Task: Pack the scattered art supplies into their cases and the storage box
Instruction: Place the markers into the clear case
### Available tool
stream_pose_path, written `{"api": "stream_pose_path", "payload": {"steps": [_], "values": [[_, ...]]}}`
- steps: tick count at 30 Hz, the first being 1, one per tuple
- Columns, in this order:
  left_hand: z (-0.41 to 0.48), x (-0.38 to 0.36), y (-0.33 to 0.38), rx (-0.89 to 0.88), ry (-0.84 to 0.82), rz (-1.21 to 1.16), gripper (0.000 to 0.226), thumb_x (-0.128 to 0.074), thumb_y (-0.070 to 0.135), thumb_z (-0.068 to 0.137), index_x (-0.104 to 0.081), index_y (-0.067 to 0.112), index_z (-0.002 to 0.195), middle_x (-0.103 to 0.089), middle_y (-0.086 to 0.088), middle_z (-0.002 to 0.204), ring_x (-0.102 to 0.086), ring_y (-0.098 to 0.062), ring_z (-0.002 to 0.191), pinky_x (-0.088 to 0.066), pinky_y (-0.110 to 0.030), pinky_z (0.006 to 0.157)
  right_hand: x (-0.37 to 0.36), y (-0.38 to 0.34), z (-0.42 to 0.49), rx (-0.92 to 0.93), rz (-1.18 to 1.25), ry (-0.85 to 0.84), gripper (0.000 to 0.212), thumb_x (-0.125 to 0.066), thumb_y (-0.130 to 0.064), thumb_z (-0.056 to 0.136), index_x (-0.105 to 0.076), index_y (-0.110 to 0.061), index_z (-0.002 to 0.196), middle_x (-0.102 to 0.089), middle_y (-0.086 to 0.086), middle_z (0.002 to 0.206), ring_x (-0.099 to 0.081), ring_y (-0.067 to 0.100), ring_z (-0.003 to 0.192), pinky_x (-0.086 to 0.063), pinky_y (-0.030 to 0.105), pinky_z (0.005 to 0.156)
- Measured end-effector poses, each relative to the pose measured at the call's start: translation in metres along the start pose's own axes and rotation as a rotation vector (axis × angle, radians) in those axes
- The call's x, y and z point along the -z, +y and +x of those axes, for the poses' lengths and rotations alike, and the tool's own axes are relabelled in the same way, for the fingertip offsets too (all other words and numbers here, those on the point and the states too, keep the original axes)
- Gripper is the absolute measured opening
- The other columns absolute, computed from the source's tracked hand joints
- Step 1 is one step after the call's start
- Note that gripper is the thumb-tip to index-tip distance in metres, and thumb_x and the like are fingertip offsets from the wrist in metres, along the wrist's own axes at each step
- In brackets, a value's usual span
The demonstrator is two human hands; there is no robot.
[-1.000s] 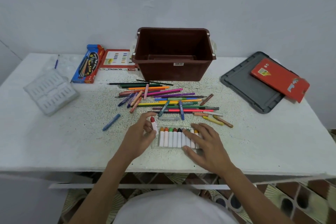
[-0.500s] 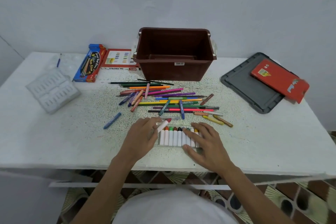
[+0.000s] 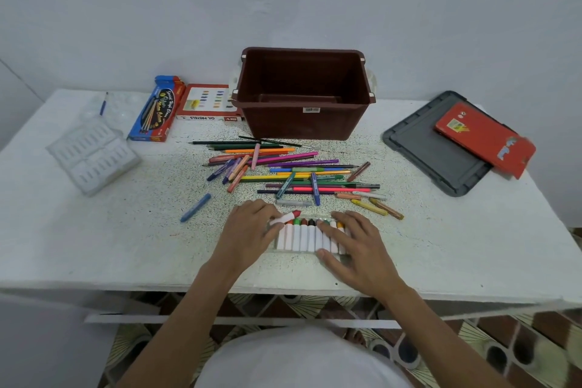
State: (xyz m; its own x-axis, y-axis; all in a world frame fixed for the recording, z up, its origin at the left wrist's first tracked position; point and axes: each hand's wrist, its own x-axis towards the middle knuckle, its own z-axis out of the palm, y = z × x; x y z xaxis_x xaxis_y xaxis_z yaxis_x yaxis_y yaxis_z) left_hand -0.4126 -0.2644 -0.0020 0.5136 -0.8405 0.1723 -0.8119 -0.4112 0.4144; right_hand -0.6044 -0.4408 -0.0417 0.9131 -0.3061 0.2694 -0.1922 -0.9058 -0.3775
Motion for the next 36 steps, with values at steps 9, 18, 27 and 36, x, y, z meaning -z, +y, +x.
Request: {"api": "stream_pose_path", "payload": {"steps": [9,18,27,36], "values": [[-0.001,-0.001,0.002,0.093,0.079,-0.089,0.030,-0.056,0.013,0.093,-0.066,0.011,0.121,-0.050,0.008,0.087,-0.048,-0.011,0.079,-0.035,-0.025,0.074,0.001,-0.001,0.000,-0.003,0.009,0.000,0.053,-0.051,-0.060,0.094,-0.053,-0.032,0.140,-0.051,0.000,0.142,-0.040,0.026,0.133,-0.041,0.050,0.103],[0.003,0.007,0.007,0.292,0.064,-0.444,0.034,-0.067,0.016,0.091,-0.054,0.018,0.122,-0.060,0.011,0.087,-0.060,-0.001,0.072,-0.048,-0.015,0.066,0.001,-0.002,0.000,0.003,0.023,0.028,0.052,-0.053,-0.058,0.093,-0.055,-0.031,0.138,-0.053,0.001,0.140,-0.042,0.027,0.131,-0.042,0.049,0.102],[0.001,0.013,-0.005,0.181,0.038,-0.400,0.050,-0.073,0.016,0.086,-0.054,0.029,0.130,-0.066,0.007,0.086,-0.065,0.000,0.075,-0.053,-0.012,0.070,0.000,-0.001,0.000,0.003,0.009,0.019,0.052,-0.053,-0.058,0.094,-0.055,-0.031,0.138,-0.052,0.001,0.141,-0.041,0.026,0.132,-0.042,0.049,0.102],[0.003,0.006,-0.021,0.111,-0.026,-0.252,0.048,-0.072,0.023,0.086,-0.059,0.031,0.132,-0.052,0.007,0.101,-0.050,-0.004,0.088,-0.032,-0.007,0.075,0.000,-0.001,0.001,-0.007,0.007,0.004,0.052,-0.052,-0.058,0.093,-0.054,-0.032,0.139,-0.051,0.000,0.142,-0.040,0.026,0.133,-0.042,0.050,0.102]]}}
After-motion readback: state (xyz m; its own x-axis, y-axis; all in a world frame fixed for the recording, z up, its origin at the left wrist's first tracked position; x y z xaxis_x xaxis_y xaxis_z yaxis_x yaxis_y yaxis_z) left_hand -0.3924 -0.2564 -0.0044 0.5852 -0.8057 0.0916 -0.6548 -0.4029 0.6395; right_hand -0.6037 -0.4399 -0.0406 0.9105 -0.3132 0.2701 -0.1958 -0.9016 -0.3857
